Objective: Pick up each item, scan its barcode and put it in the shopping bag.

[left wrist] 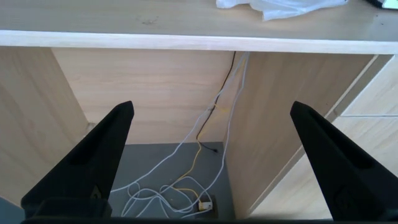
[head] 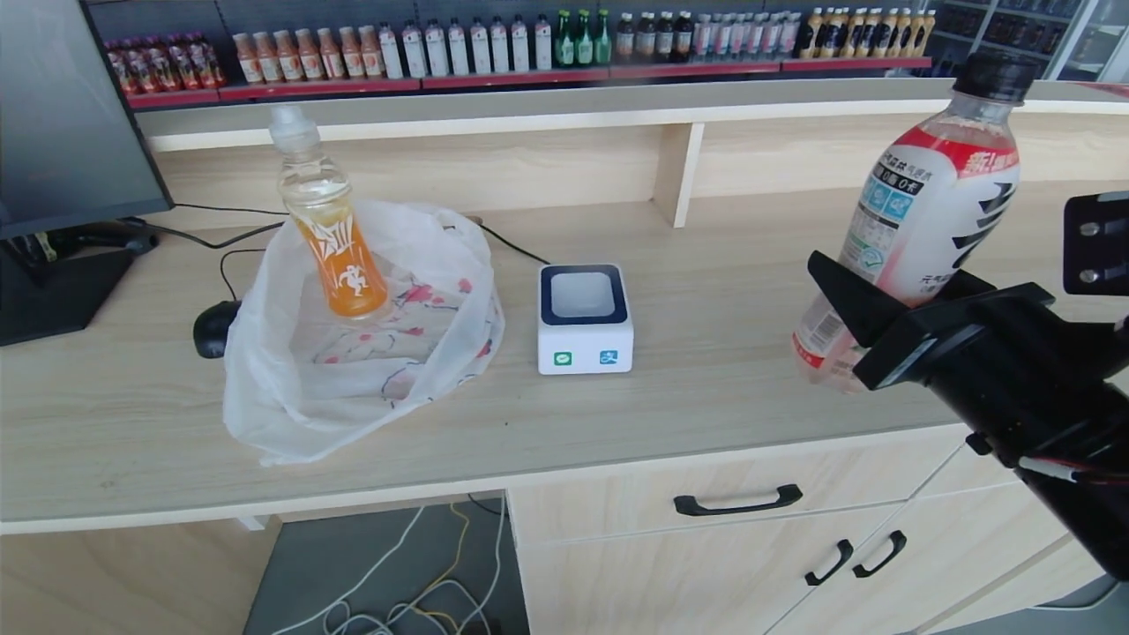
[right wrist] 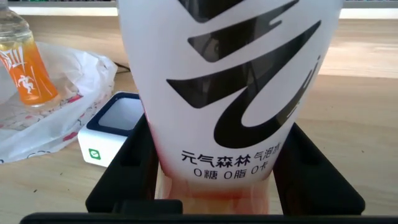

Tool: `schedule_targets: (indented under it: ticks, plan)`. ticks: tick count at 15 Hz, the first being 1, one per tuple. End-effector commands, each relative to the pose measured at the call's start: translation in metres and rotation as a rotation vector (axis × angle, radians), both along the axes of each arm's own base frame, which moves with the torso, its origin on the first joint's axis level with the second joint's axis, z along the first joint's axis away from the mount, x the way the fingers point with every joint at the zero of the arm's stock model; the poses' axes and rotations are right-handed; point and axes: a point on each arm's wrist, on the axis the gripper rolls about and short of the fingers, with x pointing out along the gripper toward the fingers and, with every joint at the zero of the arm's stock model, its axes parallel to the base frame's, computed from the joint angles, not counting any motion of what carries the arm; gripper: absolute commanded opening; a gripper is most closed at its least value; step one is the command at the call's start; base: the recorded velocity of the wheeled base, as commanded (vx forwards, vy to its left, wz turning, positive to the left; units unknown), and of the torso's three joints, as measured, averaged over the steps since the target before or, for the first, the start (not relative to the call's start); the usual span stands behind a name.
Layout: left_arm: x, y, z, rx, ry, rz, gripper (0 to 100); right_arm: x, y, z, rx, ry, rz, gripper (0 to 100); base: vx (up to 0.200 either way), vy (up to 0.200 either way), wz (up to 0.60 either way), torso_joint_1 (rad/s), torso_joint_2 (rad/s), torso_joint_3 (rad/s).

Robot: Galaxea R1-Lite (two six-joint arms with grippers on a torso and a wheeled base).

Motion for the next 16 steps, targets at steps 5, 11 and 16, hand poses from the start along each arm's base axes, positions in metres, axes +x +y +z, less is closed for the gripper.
schedule_targets:
  ticks: [5,11,16]
  plan:
    - [0.000,0.000,0.000,0.004,-0.001,-0.002,100,0.006,0.001,-0.008,-0.014,0.002,-0.011,0,0.000,0.200,0.00,0.003,0.00,0.002]
    - [0.000,0.000,0.000,0.005,-0.001,-0.001,100,0.018,0.015,0.005,-0.071,-0.061,-0.022,0,0.000,0.000,0.00,0.000,0.00,0.000]
    - [0.000,0.000,0.000,0.004,-0.001,-0.002,100,0.052,0.039,0.016,-0.233,-0.160,-0.098,0,0.000,0.000,0.00,0.000,0.00,0.000]
